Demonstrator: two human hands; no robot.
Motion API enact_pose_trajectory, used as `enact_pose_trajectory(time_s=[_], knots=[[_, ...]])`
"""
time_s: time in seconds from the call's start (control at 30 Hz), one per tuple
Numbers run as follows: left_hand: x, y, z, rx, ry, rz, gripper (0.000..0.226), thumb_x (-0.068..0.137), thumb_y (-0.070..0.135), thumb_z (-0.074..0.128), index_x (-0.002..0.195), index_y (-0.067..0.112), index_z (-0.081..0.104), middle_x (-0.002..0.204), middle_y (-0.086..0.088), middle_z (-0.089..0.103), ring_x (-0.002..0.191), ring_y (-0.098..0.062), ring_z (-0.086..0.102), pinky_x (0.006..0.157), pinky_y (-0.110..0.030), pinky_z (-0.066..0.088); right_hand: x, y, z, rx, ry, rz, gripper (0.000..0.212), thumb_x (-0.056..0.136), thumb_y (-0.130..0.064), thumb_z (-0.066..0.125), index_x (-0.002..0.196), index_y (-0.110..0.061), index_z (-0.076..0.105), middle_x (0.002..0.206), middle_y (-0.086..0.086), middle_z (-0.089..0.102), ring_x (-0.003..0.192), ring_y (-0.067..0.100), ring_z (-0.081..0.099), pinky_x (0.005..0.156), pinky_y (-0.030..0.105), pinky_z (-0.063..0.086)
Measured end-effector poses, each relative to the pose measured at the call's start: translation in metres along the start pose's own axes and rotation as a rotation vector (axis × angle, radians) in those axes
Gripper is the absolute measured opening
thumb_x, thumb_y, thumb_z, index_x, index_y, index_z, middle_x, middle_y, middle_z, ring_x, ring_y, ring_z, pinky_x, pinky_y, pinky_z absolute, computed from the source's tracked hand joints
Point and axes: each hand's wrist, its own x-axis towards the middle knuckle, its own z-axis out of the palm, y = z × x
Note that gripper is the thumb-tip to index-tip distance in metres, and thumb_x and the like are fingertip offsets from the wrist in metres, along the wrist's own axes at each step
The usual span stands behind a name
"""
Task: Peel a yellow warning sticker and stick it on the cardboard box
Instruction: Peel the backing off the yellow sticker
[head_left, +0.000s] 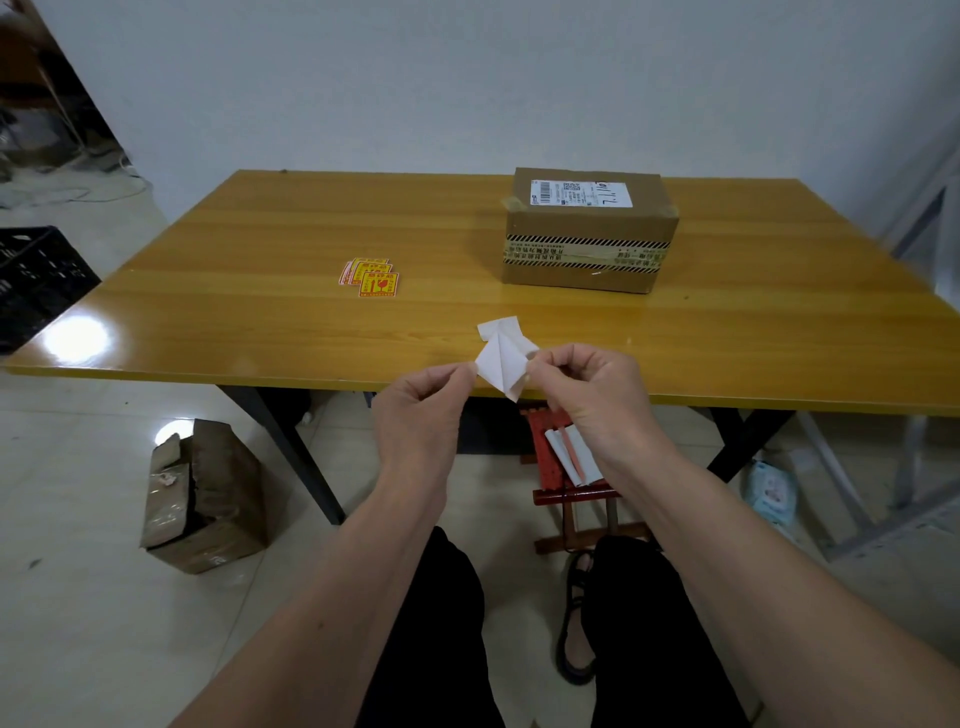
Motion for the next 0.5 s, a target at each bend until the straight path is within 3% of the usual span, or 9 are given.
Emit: enact_pose_trajectory(time_s=[0.13, 0.23, 0.3, 0.43, 0.5], knots=[[0.006, -0.002, -0.001, -0.040, 0.048, -0.044, 0.004, 0.080, 0.017, 0.071, 0.077, 0.019, 0.072, 0.072, 0.015, 0.066, 0.064, 0.011, 0.058, 0.056, -0.002, 0.041, 0.003, 0.000, -0.001, -0.002, 0.010, -0.002, 0.018, 0.081, -0.007, 0.065, 0.065, -0.014, 0.065, 0.051, -0.010, 0.051, 0.051, 0.002, 0.045, 0.068, 0.024, 0.046], [0.008, -0.002, 0.000, -0.075, 0.072, -0.078, 0.004, 0.080, 0.016, 0.071, 0.076, 0.017, 0.071, 0.072, 0.013, 0.065, 0.068, 0.006, 0.056, 0.051, 0.001, 0.042, 0.004, 0.000, -0.001, -0.009, 0.008, 0.000, 0.018, 0.081, -0.007, 0.065, 0.065, -0.014, 0.065, 0.053, -0.007, 0.050, 0.052, 0.004, 0.043, 0.066, 0.025, 0.046], [0.010, -0.001, -0.001, -0.100, 0.083, -0.110, 0.004, 0.079, 0.017, 0.072, 0.076, 0.016, 0.070, 0.075, 0.009, 0.065, 0.075, 0.000, 0.057, 0.061, -0.008, 0.046, 0.006, 0.001, 0.000, -0.005, 0.011, 0.000, 0.017, 0.081, -0.007, 0.065, 0.065, -0.014, 0.065, 0.055, -0.005, 0.050, 0.052, 0.005, 0.043, 0.068, 0.028, 0.046], [0.016, -0.003, -0.003, -0.161, 0.104, -0.219, 0.006, 0.077, 0.018, 0.074, 0.075, 0.016, 0.068, 0.094, -0.007, 0.069, 0.106, -0.022, 0.060, 0.096, -0.036, 0.046, 0.010, 0.002, -0.001, -0.007, 0.016, 0.015, 0.019, 0.082, -0.008, 0.065, 0.064, -0.016, 0.065, 0.050, -0.012, 0.052, 0.051, 0.003, 0.045, 0.077, 0.030, 0.051], [0.020, -0.004, -0.004, -0.196, 0.116, -0.255, 0.012, 0.076, 0.017, 0.075, 0.071, 0.018, 0.064, 0.095, -0.003, 0.066, 0.109, -0.021, 0.059, 0.100, -0.037, 0.046, 0.013, 0.003, -0.001, -0.001, 0.024, 0.022, 0.020, 0.082, -0.008, 0.065, 0.064, -0.017, 0.065, 0.051, -0.012, 0.053, 0.051, 0.002, 0.045, 0.073, 0.027, 0.050]])
